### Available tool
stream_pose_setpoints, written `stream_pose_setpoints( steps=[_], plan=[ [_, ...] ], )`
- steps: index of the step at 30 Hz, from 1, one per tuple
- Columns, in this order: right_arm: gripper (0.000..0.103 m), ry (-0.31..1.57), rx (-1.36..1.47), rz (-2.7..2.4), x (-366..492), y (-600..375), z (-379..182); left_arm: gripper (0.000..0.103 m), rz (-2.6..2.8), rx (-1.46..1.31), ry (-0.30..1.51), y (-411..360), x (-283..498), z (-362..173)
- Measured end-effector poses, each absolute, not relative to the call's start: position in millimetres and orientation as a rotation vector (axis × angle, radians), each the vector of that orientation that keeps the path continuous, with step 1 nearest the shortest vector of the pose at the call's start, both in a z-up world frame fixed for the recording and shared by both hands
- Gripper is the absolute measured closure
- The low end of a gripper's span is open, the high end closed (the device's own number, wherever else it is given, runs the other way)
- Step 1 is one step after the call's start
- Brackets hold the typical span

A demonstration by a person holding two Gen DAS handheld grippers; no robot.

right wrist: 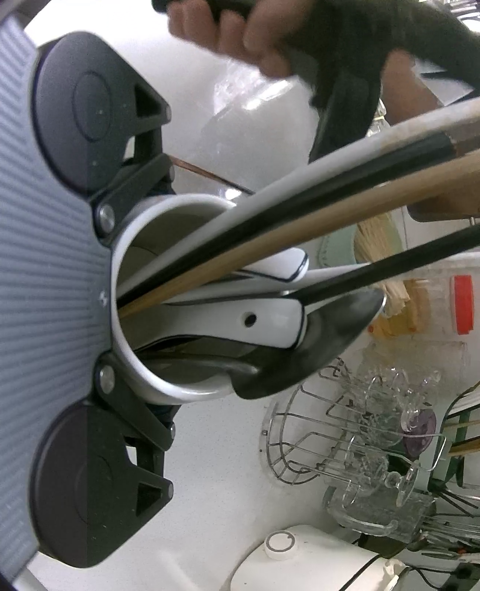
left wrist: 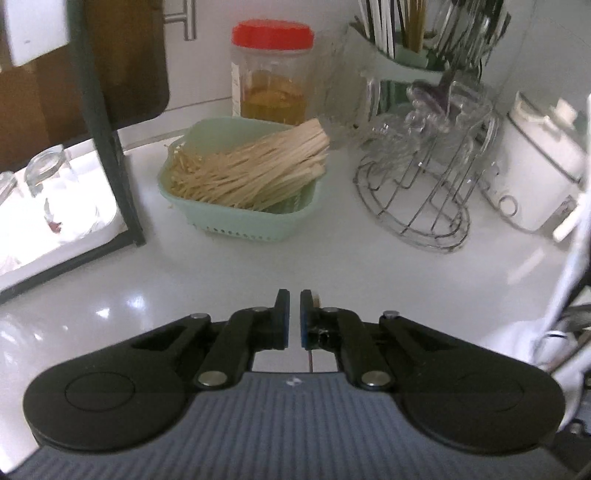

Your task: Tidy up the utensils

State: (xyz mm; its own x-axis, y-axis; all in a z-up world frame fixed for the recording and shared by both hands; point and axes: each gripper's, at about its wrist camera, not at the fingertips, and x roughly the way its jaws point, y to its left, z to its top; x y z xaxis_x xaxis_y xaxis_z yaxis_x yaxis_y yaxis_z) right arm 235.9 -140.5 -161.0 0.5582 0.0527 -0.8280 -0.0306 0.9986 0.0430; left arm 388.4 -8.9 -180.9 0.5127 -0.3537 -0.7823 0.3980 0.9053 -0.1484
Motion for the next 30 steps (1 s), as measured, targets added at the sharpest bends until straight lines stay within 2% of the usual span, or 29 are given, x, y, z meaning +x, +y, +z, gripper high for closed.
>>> stream_pose_setpoints(
  steps=[15, 18, 20, 22, 26, 30],
  plan=[
    [0.011, 0.951, -0.006, 0.122, 237, -148, -162, 0.095, -0.427, -0.036, 0.98, 10, 358, -188],
    [0.011, 0.927, -0.011, 0.146, 236, -149, -163, 0.087, -0.455, -0.074, 1.025, 12, 361, -198],
    [0.011, 0.899, -0.006, 0.159, 236, -153, -162, 0.075, -0.474, -0.067, 1.053, 9, 365, -206],
    [0.007, 0.873, 0.014, 0.178, 236, -158, -157, 0.064, -0.474, -0.044, 1.063, 5, 368, -210],
    [0.001, 0.815, 0.004, 0.19, 238, -163, -147, 0.054, -0.512, -0.017, 1.056, -3, 376, -213],
    [0.001, 0.808, -0.019, 0.197, 231, -161, -144, 0.053, -0.493, 0.067, 1.049, -15, 382, -217]
  ],
)
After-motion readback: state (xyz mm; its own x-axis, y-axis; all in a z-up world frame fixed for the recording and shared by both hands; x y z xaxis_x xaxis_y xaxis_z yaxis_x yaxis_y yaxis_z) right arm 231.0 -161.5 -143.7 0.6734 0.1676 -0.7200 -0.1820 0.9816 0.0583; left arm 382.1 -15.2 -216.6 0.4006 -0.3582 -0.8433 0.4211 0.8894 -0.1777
